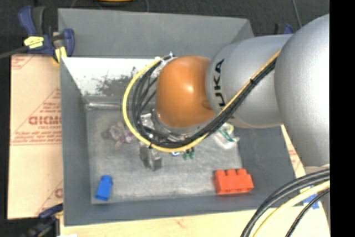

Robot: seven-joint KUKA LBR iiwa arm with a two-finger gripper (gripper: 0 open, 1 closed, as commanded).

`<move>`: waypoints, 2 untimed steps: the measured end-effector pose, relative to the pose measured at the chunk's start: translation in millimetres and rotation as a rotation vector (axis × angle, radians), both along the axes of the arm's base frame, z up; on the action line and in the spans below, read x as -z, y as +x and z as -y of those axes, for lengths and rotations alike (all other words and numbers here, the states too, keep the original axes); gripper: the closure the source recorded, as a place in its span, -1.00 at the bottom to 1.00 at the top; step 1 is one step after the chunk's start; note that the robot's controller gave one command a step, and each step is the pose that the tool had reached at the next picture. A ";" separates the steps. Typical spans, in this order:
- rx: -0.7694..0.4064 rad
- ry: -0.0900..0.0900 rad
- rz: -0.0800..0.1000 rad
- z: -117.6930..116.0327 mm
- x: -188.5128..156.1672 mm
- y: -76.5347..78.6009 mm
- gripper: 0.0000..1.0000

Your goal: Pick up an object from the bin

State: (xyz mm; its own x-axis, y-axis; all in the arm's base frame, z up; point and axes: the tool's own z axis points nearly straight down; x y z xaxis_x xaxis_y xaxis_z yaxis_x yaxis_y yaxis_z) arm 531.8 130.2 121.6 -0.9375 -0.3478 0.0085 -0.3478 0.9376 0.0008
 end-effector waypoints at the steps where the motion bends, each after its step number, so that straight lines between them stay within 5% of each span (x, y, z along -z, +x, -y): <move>1: 0.002 0.005 0.010 -2.2 -4.5 3.6 -1.00; 2: 0.073 0.007 0.018 -19.8 -22.5 71.0 -1.00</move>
Offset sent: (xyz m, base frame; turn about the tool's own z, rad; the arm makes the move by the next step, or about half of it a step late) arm 0.0000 0.0000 0.0000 0.0000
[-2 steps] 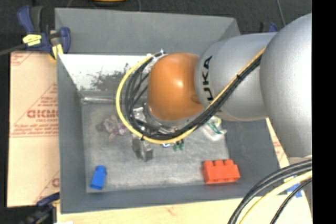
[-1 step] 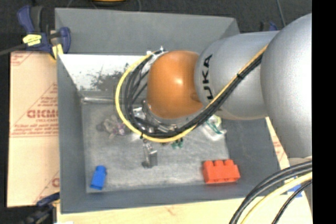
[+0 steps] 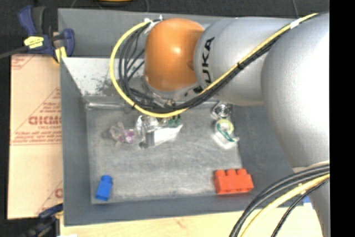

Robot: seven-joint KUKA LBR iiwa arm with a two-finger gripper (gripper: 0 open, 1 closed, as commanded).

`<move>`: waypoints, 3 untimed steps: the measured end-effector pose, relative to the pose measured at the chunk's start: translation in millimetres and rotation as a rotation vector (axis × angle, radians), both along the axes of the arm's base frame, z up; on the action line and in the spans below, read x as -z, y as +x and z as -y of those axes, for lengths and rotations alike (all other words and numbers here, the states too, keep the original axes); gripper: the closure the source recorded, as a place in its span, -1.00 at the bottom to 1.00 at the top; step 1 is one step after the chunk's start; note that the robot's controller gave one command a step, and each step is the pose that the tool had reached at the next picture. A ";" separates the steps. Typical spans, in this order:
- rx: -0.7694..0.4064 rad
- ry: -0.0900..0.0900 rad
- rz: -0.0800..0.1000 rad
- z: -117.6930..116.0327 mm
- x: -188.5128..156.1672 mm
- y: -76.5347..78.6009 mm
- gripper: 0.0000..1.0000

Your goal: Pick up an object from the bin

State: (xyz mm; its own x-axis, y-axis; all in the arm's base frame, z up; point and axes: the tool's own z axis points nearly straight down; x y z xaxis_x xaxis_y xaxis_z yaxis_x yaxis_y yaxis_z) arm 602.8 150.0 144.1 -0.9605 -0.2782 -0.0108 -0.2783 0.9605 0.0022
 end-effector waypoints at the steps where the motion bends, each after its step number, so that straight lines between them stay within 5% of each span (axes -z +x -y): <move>1: -0.063 -0.007 -0.010 -9.3 77.8 11.6 -1.00; 2: -0.059 -0.002 -0.005 -10.5 73.1 12.5 1.00; 3: -0.054 -0.004 0.005 -18.8 -54.2 21.3 1.00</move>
Offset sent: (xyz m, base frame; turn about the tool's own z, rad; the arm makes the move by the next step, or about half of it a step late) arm 0.0111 0.0110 -0.0741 -0.0644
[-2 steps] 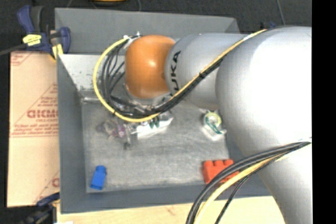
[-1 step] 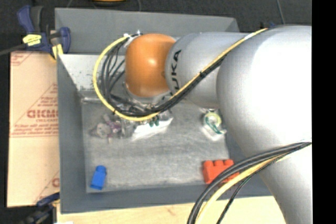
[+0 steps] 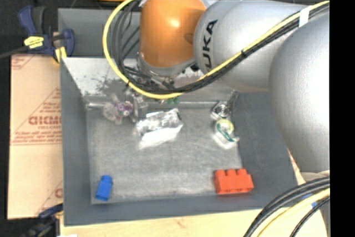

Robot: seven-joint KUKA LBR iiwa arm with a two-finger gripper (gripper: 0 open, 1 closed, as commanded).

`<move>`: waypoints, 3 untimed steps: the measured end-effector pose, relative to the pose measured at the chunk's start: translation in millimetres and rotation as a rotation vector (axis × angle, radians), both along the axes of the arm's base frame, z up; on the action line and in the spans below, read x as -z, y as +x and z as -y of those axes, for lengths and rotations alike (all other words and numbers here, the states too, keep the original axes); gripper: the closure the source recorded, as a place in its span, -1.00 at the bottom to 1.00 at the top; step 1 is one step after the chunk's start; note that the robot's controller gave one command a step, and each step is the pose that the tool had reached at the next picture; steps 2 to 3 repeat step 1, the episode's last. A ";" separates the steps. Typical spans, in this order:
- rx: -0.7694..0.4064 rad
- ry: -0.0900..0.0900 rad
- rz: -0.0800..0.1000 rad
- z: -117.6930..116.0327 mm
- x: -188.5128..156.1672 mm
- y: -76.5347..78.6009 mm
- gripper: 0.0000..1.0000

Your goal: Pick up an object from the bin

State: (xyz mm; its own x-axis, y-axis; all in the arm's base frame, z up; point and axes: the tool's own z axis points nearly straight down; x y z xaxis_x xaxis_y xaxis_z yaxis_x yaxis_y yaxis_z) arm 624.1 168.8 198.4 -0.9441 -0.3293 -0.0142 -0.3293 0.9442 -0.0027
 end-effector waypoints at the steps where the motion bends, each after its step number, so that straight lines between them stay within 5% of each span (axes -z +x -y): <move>1: -0.045 -0.002 -0.002 21.0 -62.7 -21.8 1.00; 3: -0.045 -0.002 -0.002 21.0 -62.7 -21.8 1.00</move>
Offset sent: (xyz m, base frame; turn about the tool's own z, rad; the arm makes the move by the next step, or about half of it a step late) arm -0.0243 -0.0184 0.0569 -0.0490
